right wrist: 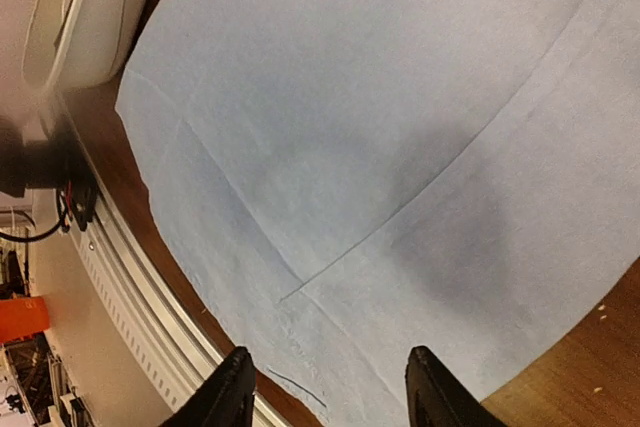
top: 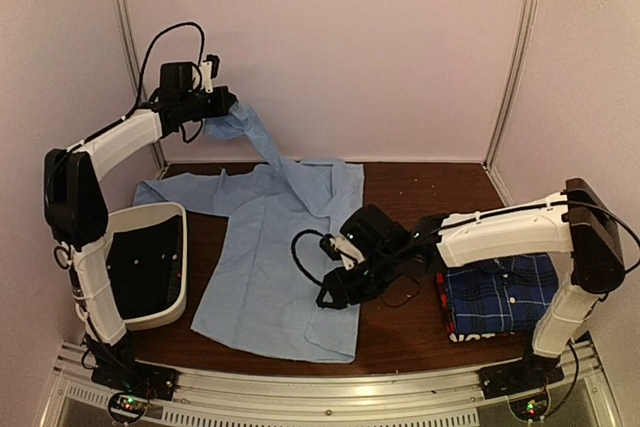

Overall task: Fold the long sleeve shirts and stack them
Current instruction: Fold the flattened shirt at the center of the board, then fold the sleeve of the 1/3-folded shirt.

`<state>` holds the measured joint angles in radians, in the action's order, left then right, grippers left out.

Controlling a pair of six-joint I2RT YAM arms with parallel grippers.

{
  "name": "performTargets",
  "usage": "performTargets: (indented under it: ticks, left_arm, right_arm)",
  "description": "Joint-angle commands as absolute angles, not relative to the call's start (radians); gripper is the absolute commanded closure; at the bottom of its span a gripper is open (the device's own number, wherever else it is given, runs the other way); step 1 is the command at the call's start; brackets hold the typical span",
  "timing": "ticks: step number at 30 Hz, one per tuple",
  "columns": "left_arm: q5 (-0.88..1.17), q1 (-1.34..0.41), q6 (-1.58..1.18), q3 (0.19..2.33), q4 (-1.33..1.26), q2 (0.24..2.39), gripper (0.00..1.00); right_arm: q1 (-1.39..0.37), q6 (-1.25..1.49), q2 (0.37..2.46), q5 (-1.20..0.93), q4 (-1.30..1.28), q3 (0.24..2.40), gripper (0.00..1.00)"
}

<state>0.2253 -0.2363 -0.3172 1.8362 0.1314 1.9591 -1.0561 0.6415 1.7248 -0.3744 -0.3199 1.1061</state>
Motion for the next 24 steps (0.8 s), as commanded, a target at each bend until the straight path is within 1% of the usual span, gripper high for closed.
performTargets:
  ticks: [1, 4, 8, 13, 17, 24]
  left_arm:
    - [0.328, -0.233, -0.298, 1.750, 0.038, 1.855, 1.00]
    - [0.380, -0.238, -0.294, 1.678, 0.009, 1.813, 1.00]
    - [0.422, -0.253, -0.289, 1.603, 0.007, 1.766, 1.00]
    - [0.363, -0.277, -0.310, 1.477, 0.007, 1.670, 1.00]
    - [0.249, -0.282, -0.355, 1.354, 0.008, 1.557, 1.00]
    - [0.114, -0.285, -0.406, 1.186, 0.047, 1.407, 1.00]
  right_arm:
    - [-0.887, 0.576, 1.617, -0.331, -0.318, 1.127, 0.45]
    - [-0.763, 0.563, 1.615, -0.357, -0.237, 1.142, 0.45]
    - [-0.624, 0.558, 1.679, -0.394, -0.147, 1.204, 0.52]
    - [-0.509, 0.557, 1.815, -0.430, -0.085, 1.337, 0.58]
    - [-0.462, 0.570, 1.938, -0.467, -0.046, 1.450, 0.63]
    - [-0.448, 0.603, 2.158, -0.537, -0.013, 1.675, 0.69]
